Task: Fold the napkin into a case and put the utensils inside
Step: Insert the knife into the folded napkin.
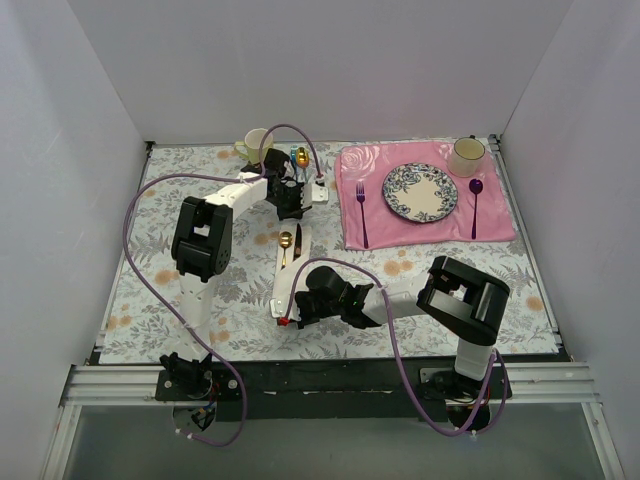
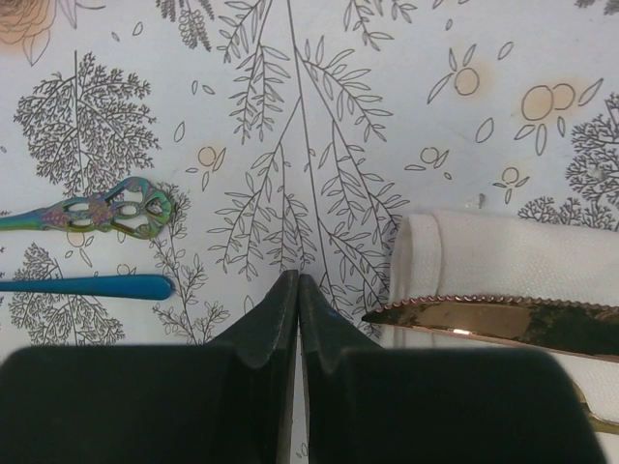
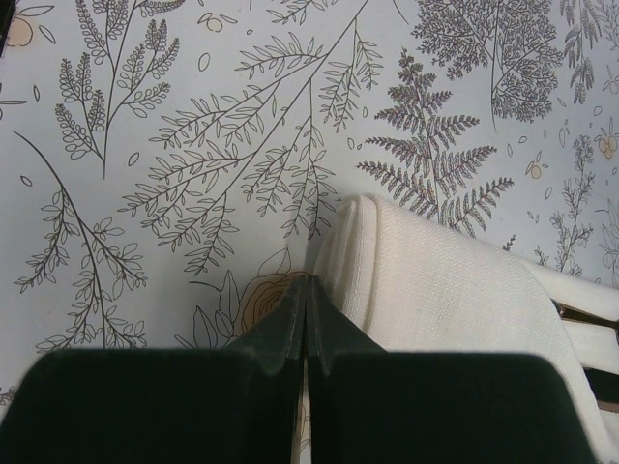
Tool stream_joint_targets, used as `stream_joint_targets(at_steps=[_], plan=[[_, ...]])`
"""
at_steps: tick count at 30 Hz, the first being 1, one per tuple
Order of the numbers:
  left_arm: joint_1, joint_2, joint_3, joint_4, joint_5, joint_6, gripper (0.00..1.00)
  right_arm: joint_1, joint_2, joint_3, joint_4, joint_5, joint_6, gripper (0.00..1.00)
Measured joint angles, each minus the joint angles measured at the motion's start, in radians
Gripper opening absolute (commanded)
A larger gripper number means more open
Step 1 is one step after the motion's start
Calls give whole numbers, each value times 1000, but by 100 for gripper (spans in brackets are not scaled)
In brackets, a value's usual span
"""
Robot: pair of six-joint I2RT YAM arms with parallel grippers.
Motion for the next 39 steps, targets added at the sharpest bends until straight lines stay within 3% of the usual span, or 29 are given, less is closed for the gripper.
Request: stream_joint_targets(at_steps=[19,39], plan=[[0,-34,-47,-80,51,150,1,-6,10,18,-13,-19,0,1],[-21,-103,-156,-15,-5,173,6,-8,15,24,-14,-29,2,1]])
